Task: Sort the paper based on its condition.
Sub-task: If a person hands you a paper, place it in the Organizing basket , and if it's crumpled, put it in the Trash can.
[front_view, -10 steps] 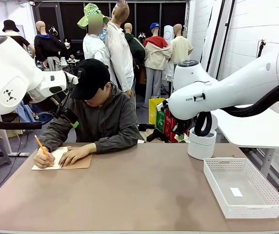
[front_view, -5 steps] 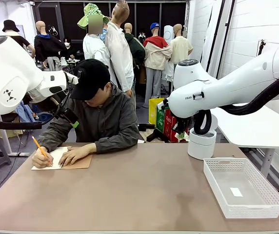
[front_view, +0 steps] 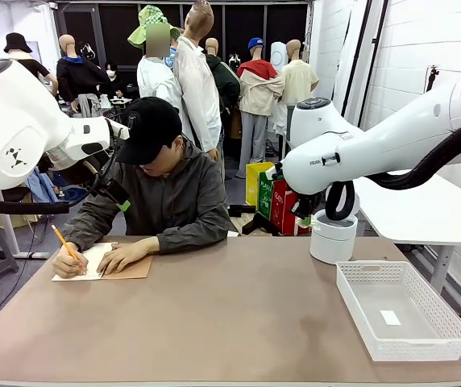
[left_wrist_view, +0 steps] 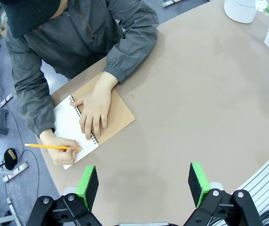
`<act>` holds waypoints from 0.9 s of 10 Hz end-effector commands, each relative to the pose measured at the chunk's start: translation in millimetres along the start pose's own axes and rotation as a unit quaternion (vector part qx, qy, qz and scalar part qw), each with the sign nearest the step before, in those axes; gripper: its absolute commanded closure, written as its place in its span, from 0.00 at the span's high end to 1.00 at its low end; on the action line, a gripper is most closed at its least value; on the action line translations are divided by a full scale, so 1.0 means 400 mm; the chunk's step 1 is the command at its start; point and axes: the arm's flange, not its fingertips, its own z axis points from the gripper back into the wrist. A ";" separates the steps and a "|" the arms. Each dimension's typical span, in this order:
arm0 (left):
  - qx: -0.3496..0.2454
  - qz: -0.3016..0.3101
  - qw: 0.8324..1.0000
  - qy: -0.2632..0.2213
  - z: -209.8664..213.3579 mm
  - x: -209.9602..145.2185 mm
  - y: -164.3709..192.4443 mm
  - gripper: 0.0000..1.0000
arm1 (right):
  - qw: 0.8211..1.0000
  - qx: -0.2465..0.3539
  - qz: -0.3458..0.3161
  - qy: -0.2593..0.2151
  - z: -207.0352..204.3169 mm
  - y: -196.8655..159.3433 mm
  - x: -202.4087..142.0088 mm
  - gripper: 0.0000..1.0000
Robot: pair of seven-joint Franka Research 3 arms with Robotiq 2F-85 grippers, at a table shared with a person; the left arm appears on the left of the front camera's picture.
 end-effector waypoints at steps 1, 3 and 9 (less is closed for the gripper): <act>0.000 0.000 1.000 0.001 0.002 0.003 0.002 1.00 | 0.999 -0.035 -0.026 0.027 -0.022 -0.055 0.039 0.00; 0.000 0.000 1.000 0.001 0.002 0.003 0.002 1.00 | 0.998 -0.051 -0.032 0.035 -0.042 -0.108 0.059 0.00; 0.000 0.000 1.000 0.001 0.002 0.003 0.002 1.00 | 0.991 -0.122 -0.023 0.051 -0.097 -0.202 0.122 0.00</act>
